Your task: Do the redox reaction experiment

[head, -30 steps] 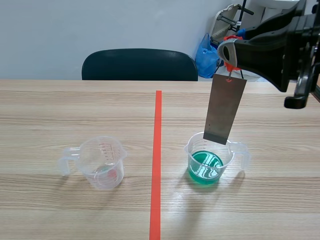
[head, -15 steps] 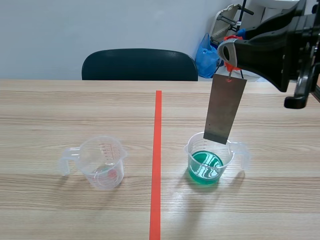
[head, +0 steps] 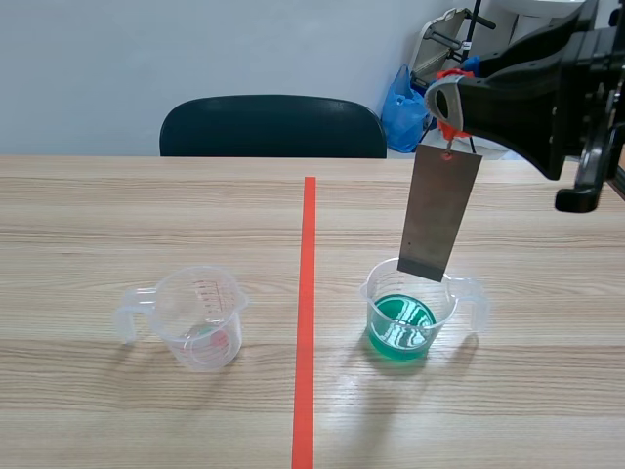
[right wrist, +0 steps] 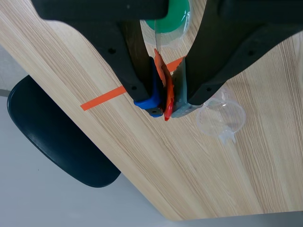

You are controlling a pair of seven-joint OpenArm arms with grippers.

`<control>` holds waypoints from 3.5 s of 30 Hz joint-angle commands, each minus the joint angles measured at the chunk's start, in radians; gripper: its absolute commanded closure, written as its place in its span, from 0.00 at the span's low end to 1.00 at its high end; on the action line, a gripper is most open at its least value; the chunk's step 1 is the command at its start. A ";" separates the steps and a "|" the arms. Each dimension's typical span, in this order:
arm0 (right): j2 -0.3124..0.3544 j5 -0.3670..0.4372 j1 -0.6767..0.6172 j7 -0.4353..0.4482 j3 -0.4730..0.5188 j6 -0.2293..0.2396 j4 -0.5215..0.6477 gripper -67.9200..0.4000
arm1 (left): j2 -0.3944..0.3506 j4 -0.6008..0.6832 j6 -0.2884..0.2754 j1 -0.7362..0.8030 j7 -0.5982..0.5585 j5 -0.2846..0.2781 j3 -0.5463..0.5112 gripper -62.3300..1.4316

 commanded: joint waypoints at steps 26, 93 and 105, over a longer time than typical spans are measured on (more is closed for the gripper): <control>0.011 0.015 0.012 0.015 0.011 -0.006 0.012 0.98 | 0.002 0.011 -0.003 0.001 -0.013 -0.006 0.005 0.00; 0.010 0.015 0.012 0.015 0.011 -0.005 0.012 0.98 | -0.356 0.011 -0.189 -0.518 0.132 -0.135 0.280 0.91; 0.008 0.015 0.012 0.015 0.011 -0.005 0.012 0.98 | -0.353 -0.092 -0.212 -1.077 0.463 -0.285 0.686 0.91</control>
